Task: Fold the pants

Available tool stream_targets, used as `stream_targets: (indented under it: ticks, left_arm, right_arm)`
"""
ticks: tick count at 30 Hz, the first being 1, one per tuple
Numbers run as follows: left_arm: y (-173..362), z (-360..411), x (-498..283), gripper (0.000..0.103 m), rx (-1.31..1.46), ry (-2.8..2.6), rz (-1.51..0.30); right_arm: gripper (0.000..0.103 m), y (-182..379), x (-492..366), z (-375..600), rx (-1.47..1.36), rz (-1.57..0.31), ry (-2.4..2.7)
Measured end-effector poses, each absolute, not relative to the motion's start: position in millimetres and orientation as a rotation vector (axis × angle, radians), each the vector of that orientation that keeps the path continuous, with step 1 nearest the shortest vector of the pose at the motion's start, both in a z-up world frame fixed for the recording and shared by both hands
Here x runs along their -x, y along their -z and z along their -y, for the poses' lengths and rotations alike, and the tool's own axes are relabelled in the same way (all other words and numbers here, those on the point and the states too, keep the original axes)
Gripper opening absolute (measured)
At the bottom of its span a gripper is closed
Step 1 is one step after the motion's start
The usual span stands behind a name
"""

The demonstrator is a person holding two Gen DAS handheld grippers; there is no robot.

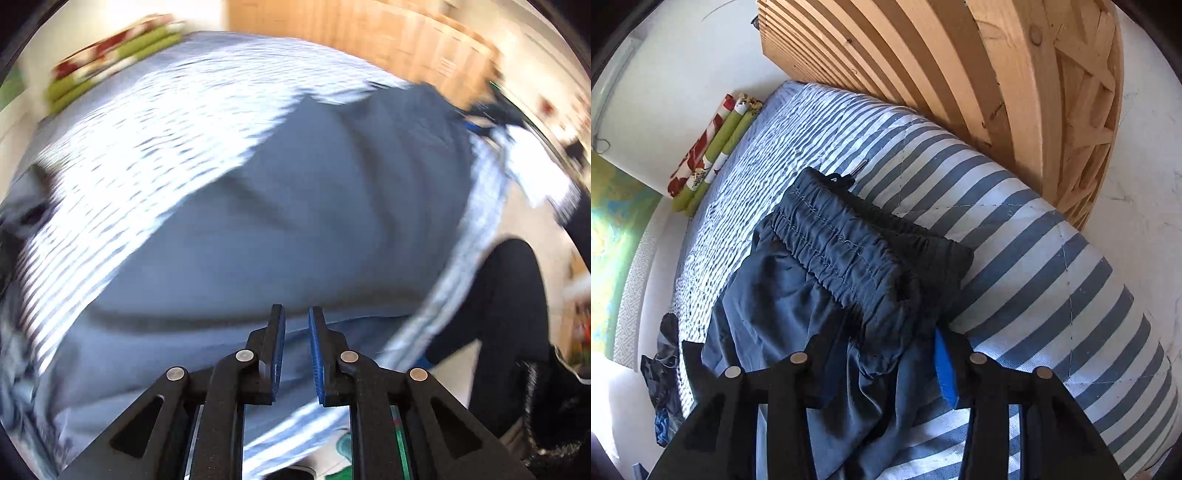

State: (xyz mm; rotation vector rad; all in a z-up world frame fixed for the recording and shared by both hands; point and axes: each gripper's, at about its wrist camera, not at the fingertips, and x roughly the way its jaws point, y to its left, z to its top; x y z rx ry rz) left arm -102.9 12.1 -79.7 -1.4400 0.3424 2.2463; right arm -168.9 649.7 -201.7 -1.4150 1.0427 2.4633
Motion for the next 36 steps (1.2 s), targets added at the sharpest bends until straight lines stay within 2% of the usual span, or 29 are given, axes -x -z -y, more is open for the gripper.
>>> stream_targets:
  ticks: [1, 2, 4, 7, 12, 14, 16, 20, 22, 24, 29, 30, 31, 32, 34, 36]
  left_arm:
    - [77.0, 14.2, 107.0, 0.014, 1.463, -2.313, -0.318]
    - [75.0, 41.8, 110.4, 0.014, 1.494, -2.37, -0.275]
    - [73.8, 98.7, 112.4, 0.014, 1.555, -2.469, -0.196]
    - [74.7, 156.4, 105.4, 0.014, 1.628, -2.608, -0.184]
    - [79.4, 260.1, 69.5, 0.015, 1.723, -2.753, 0.118]
    - [82.6, 285.3, 51.9, 0.025, 1.767, -2.775, 0.258]
    - [88.0, 302.4, 40.8, 0.046, 1.793, -2.784, 0.358]
    - [109.1, 312.9, 21.6, 0.05, 1.828, -2.724, 0.504]
    - [122.5, 310.3, 25.1, 0.061, 1.836, -2.68, 0.554]
    - [133.4, 308.2, 28.5, 0.064, 1.831, -2.643, 0.621]
    - [152.2, 300.3, 31.9, 0.063, 1.819, -2.603, 0.721]
    - [155.1, 295.7, 33.5, 0.056, 1.845, -2.606, 0.682]
    - [153.6, 290.2, 34.6, 0.038, 1.863, -2.646, 0.599]
    - [155.3, 287.5, 37.9, 0.031, 1.878, -2.649, 0.566]
    - [151.8, 284.6, 39.4, 0.027, 1.871, -2.654, 0.565]
    - [136.8, 279.5, 39.1, 0.025, 1.852, -2.696, 0.46]
  right_arm:
    - [0.023, 200.1, 168.1, -648.2, 1.409, -1.045, -2.474]
    - [0.02, 197.4, 166.4, -647.1, 1.395, -1.045, -2.487]
    - [0.018, 189.5, 160.6, -645.9, 1.357, -1.04, -2.51]
    - [0.017, 173.2, 151.8, -644.3, 1.304, -1.028, -2.523]
    - [0.016, 138.4, 119.1, -651.3, 1.128, -0.905, -2.552]
    - [0.016, 143.6, 114.7, -653.7, 1.138, -0.858, -2.529]
    - [0.016, 159.9, 117.2, -654.3, 1.209, -0.884, -2.472]
    - [0.016, 172.3, 120.4, -645.8, 1.222, -0.802, -2.443]
    - [0.016, 173.6, 119.7, -646.9, 1.225, -0.81, -2.438]
    - [0.016, 171.3, 120.1, -648.5, 1.23, -0.817, -2.433]
    - [0.016, 169.1, 124.6, -645.6, 1.248, -0.784, -2.428]
    - [0.016, 169.5, 124.7, -644.7, 1.251, -0.777, -2.429]
    - [0.017, 169.9, 124.7, -644.0, 1.254, -0.773, -2.428]
    - [0.017, 170.3, 124.0, -643.1, 1.255, -0.769, -2.425]
    - [0.017, 171.3, 124.4, -641.7, 1.262, -0.759, -2.422]
    - [0.017, 170.5, 124.2, -639.5, 1.266, -0.743, -2.423]
